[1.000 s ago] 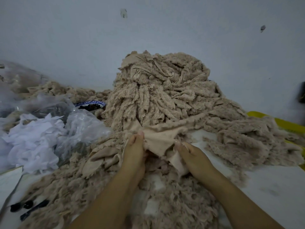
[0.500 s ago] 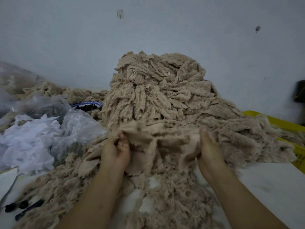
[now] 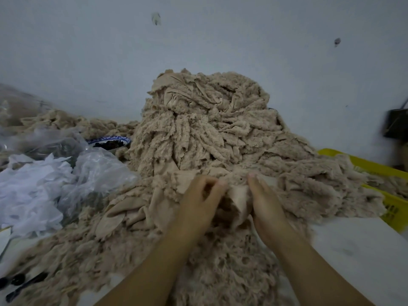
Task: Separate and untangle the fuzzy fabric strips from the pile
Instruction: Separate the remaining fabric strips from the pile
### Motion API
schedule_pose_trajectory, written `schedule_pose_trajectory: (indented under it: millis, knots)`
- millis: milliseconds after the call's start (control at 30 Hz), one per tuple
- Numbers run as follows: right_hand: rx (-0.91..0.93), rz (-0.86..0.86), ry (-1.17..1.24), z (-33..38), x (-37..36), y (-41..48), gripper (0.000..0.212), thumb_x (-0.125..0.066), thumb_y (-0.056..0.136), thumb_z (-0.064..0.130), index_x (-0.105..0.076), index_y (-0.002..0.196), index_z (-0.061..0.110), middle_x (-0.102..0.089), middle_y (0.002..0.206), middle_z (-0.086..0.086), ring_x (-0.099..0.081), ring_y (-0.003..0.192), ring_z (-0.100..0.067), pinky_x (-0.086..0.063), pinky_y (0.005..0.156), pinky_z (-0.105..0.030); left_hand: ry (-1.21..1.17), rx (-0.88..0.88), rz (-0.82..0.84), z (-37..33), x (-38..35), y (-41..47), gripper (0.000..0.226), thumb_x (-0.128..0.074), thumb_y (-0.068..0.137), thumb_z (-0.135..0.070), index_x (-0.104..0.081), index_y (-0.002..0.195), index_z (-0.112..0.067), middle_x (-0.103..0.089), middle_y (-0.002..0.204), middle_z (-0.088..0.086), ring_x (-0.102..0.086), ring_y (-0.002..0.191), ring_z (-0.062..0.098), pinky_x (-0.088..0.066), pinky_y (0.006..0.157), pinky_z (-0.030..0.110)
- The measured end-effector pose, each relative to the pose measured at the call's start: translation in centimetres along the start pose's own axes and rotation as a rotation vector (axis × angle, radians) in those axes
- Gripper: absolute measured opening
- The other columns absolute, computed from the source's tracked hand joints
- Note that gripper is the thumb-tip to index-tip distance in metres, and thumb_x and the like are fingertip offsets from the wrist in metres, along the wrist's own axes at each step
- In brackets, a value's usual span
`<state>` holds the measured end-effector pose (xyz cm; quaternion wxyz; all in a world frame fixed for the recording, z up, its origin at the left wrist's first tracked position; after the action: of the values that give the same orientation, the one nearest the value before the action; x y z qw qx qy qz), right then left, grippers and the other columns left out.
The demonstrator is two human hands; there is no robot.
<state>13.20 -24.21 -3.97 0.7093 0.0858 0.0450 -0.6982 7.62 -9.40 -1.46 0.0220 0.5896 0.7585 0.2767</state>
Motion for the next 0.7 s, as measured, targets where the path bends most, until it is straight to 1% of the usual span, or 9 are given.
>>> schedule_pose_trajectory:
  millis: [67,133,167,233,300,400,533,633,700]
  knots:
    - [0.018,0.003,-0.082,-0.1,-0.5,-0.2,0.032,-0.047,0.096,0.057,-0.066,0.11,0.034,-0.076,0.097,-0.002,-0.073,0.09,-0.02,-0.058,0.078,-0.043,0.051,-0.024,0.2,-0.1,-1.2,-0.4,0.026,-0.055,0.084,-0.067,-0.057,0.097,-0.044,-0.059,0.099,-0.022,-0.057,0.09,-0.009,-0.044,0.072,0.006]
    - [0.039,0.022,-0.152,-0.2,-0.7,-0.3,0.046,-0.048,0.095,0.058,-0.062,0.123,0.024,-0.073,0.11,-0.002,-0.069,0.103,-0.018,-0.055,0.09,-0.04,0.103,0.005,0.269,0.8,-1.7,-0.4,0.023,-0.058,0.09,-0.059,-0.057,0.092,-0.036,-0.061,0.085,-0.023,-0.058,0.074,-0.006,-0.044,0.062,0.011]
    - [0.062,0.02,-0.183,-0.2,-0.7,-0.3,0.044,-0.048,0.096,0.058,-0.062,0.123,0.027,-0.071,0.111,0.003,-0.067,0.104,-0.013,-0.054,0.09,-0.033,0.126,0.002,0.261,1.2,-1.7,-0.3,0.027,-0.058,0.093,-0.054,-0.056,0.083,-0.029,-0.058,0.072,-0.02,-0.053,0.063,-0.003,-0.04,0.056,0.014]
    - [0.097,-0.026,-0.214,-0.2,-0.4,-0.4,0.023,-0.048,0.097,0.055,-0.068,0.102,0.044,-0.07,0.093,0.018,-0.067,0.091,-0.001,-0.054,0.077,-0.022,0.106,-0.004,0.235,1.4,-1.5,-0.1,0.041,-0.053,0.097,-0.051,-0.05,0.068,-0.022,-0.049,0.056,-0.016,-0.043,0.052,-0.001,-0.035,0.051,0.016]
    - [0.118,-0.094,-0.217,0.3,-0.1,-0.2,0.028,-0.048,0.099,0.05,-0.069,0.082,0.043,-0.07,0.082,0.014,-0.067,0.083,-0.003,-0.055,0.076,-0.027,0.033,0.04,0.169,1.3,-0.9,0.3,0.047,-0.051,0.097,-0.051,-0.046,0.059,-0.025,-0.045,0.051,-0.015,-0.04,0.048,-0.001,-0.033,0.048,0.014]
    - [0.157,-0.207,-0.189,0.8,0.8,0.3,0.032,-0.045,0.102,0.045,-0.061,0.076,0.034,-0.062,0.086,0.015,-0.055,0.085,0.002,-0.047,0.086,-0.034,-0.167,0.181,0.027,1.1,0.3,0.9,0.055,-0.056,0.096,-0.05,-0.043,0.047,-0.028,-0.038,0.042,-0.013,-0.034,0.039,0.003,-0.029,0.042,0.014]
    - [0.158,-0.227,-0.16,0.5,1.5,0.7,0.028,-0.044,0.1,0.051,-0.063,0.086,0.036,-0.065,0.096,0.013,-0.058,0.089,-0.001,-0.049,0.078,-0.029,-0.562,0.418,-0.172,1.6,1.3,1.3,0.059,-0.066,0.092,-0.041,-0.045,0.039,-0.026,-0.035,0.041,-0.009,-0.037,0.036,0.009,-0.039,0.05,0.022]
    - [0.129,-0.299,-0.139,1.0,2.8,0.9,0.033,-0.041,0.102,0.048,-0.066,0.099,0.026,-0.069,0.103,-0.007,-0.065,0.096,-0.024,-0.053,0.09,-0.045,-0.867,0.489,-0.343,2.5,3.2,1.9,0.05,-0.065,0.095,-0.029,-0.043,0.05,-0.027,-0.031,0.042,-0.008,-0.033,0.034,0.007,-0.034,0.038,0.017]
    - [0.11,-0.297,-0.136,1.2,3.3,1.0,0.036,-0.041,0.102,0.048,-0.066,0.103,0.022,-0.067,0.108,-0.01,-0.064,0.101,-0.028,-0.053,0.093,-0.049,-0.771,0.47,-0.342,3.1,3.9,1.9,0.039,-0.064,0.095,-0.027,-0.05,0.059,-0.022,-0.045,0.046,-0.005,-0.043,0.038,0.008,-0.037,0.04,0.016]
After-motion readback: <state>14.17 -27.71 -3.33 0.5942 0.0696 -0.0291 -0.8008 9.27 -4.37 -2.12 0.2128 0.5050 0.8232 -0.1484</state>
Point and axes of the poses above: each hand's wrist, its own y-axis towards the middle knuckle, its own x-axis out of the back of the hand, z = x × y, the point moved 3 cm from there along y, towards the middle knuckle
